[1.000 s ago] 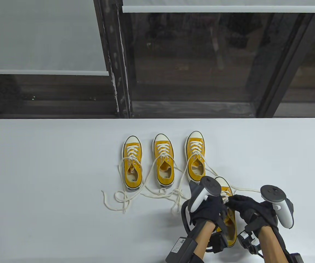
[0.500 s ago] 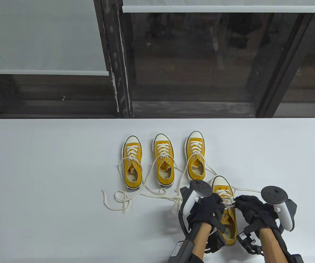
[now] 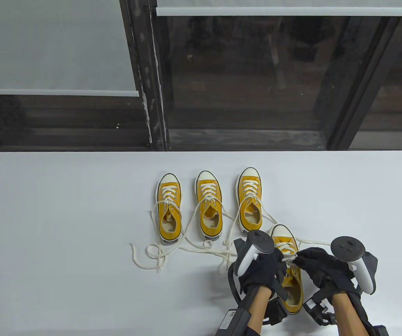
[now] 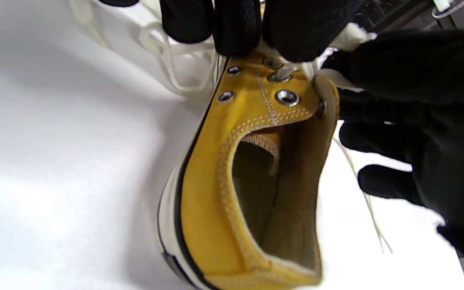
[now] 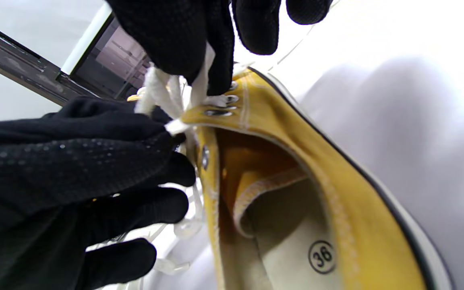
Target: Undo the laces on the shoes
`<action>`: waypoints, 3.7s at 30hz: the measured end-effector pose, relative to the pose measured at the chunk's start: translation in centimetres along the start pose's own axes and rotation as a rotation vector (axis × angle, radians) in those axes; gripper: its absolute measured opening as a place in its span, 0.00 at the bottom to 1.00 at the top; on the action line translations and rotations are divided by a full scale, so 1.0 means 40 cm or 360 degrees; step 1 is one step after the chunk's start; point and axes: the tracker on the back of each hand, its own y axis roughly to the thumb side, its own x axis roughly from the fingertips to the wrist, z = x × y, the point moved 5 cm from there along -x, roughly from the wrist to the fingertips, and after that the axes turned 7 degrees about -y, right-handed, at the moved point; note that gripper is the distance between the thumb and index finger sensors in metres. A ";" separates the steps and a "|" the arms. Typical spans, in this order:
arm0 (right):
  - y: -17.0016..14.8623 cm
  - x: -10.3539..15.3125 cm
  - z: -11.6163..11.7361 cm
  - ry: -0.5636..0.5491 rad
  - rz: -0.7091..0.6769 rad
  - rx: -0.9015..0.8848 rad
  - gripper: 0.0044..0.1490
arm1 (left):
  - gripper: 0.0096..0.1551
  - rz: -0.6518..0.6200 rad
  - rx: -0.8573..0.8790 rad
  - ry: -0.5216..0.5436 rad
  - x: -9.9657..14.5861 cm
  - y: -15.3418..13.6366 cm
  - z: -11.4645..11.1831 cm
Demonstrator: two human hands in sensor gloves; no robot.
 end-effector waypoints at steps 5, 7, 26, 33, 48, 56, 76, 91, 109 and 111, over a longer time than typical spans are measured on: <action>0.005 0.003 0.002 0.0066 -0.0032 -0.0104 0.21 | 0.23 -0.0023 0.0076 0.0002 0.002 0.000 0.002; -0.008 0.003 -0.011 -0.0065 0.0042 0.0001 0.22 | 0.22 0.0039 0.0097 0.0079 0.007 -0.017 0.014; -0.014 0.004 -0.017 -0.0210 0.0104 0.0187 0.20 | 0.22 0.0041 0.0225 -0.0033 -0.012 -0.039 0.003; -0.012 0.019 -0.045 -0.0384 0.0128 0.0235 0.17 | 0.16 0.0012 0.0210 0.0026 -0.001 -0.028 0.011; -0.056 0.052 -0.162 -0.0798 0.0300 0.0142 0.23 | 0.32 0.0313 0.0119 0.0408 0.040 -0.071 0.065; -0.072 0.057 -0.188 -0.0748 0.0302 -0.0093 0.23 | 0.31 0.0249 0.0362 0.0414 0.060 -0.099 0.099; -0.142 0.075 -0.335 -0.0473 0.0347 -0.0895 0.23 | 0.24 0.0236 0.0685 0.0510 0.218 -0.250 0.262; -0.064 0.152 -0.377 -0.0634 0.0265 -0.0080 0.37 | 0.41 0.0301 0.0010 0.0792 0.371 -0.339 0.375; 0.033 0.138 0.084 0.0363 0.0267 0.0982 0.50 | 0.42 0.0059 -0.0356 0.0908 0.367 -0.310 0.324; 0.029 0.137 0.107 0.0328 0.0309 0.1042 0.49 | 0.42 0.0070 -0.0388 0.0892 0.362 -0.312 0.317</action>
